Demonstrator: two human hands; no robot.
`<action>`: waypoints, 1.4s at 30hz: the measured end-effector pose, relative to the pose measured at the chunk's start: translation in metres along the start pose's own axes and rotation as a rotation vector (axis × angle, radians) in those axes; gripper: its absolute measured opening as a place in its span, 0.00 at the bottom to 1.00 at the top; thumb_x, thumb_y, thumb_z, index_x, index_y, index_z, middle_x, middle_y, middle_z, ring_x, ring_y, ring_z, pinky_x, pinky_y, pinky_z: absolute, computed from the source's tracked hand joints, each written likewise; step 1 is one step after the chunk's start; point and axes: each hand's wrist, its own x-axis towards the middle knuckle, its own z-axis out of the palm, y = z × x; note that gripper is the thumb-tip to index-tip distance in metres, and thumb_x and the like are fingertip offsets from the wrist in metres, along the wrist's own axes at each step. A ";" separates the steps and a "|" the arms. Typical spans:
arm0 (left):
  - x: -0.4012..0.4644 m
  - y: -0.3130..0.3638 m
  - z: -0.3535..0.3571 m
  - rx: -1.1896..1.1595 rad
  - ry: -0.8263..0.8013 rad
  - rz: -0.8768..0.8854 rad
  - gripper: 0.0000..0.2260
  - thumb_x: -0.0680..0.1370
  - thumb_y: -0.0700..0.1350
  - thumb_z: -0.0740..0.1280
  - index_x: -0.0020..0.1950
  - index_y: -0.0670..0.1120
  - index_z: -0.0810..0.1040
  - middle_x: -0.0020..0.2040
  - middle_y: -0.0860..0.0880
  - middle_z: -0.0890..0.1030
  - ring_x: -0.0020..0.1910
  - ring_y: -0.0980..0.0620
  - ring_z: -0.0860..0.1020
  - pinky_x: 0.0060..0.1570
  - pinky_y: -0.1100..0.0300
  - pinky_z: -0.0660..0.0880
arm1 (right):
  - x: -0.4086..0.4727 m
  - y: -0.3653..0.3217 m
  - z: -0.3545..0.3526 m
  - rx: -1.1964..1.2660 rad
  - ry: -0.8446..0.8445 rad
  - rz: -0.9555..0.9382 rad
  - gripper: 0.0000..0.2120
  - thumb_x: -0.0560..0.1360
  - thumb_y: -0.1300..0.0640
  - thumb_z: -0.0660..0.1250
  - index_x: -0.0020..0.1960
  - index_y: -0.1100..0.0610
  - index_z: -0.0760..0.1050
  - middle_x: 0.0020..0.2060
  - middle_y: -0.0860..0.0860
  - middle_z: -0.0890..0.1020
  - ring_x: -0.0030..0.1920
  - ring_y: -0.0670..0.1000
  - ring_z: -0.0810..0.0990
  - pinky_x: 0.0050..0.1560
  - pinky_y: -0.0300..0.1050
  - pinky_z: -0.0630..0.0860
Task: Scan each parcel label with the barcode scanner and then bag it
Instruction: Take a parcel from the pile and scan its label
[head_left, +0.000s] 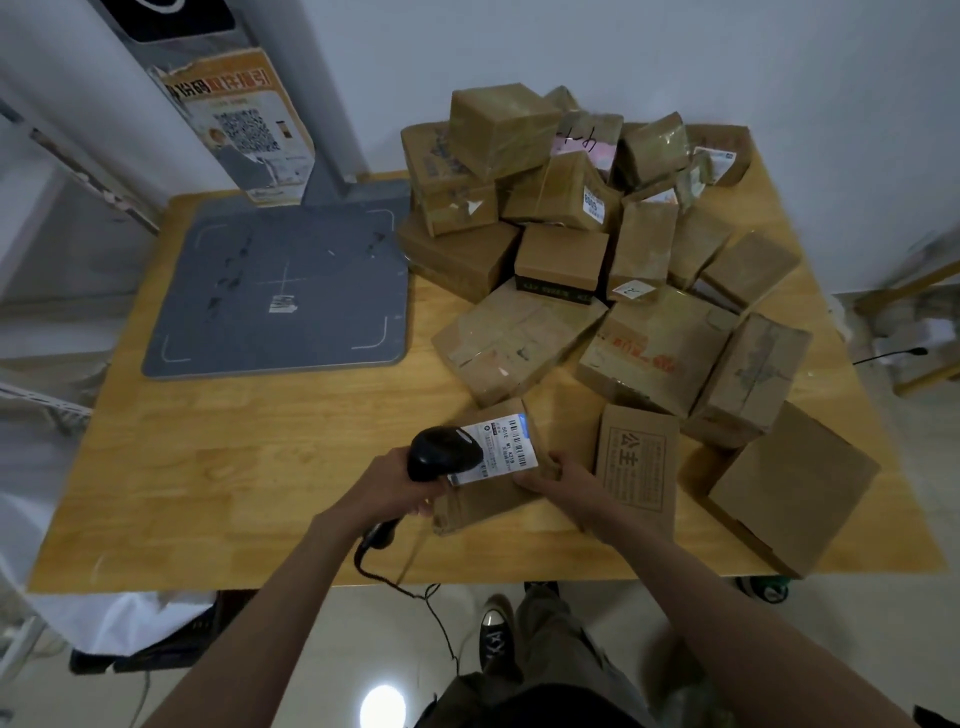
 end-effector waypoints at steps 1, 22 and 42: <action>0.002 -0.002 0.002 -0.011 -0.018 -0.016 0.07 0.73 0.45 0.74 0.49 0.46 0.81 0.33 0.50 0.85 0.31 0.57 0.82 0.31 0.68 0.75 | 0.004 0.001 0.000 0.024 -0.005 0.017 0.38 0.71 0.41 0.75 0.73 0.54 0.65 0.64 0.52 0.77 0.60 0.51 0.77 0.60 0.48 0.75; -0.025 0.054 -0.055 0.020 -0.128 0.281 0.11 0.74 0.44 0.76 0.55 0.44 0.82 0.47 0.39 0.85 0.42 0.43 0.84 0.48 0.47 0.81 | -0.090 -0.017 -0.024 0.402 0.083 -0.184 0.34 0.69 0.43 0.77 0.68 0.48 0.64 0.58 0.52 0.78 0.55 0.53 0.82 0.56 0.55 0.82; -0.148 0.169 0.207 0.516 -0.662 0.820 0.15 0.73 0.38 0.75 0.56 0.51 0.78 0.45 0.45 0.85 0.36 0.51 0.84 0.39 0.58 0.82 | -0.363 0.233 -0.019 0.902 0.978 -0.066 0.27 0.73 0.47 0.75 0.69 0.45 0.69 0.55 0.55 0.83 0.50 0.52 0.85 0.53 0.57 0.83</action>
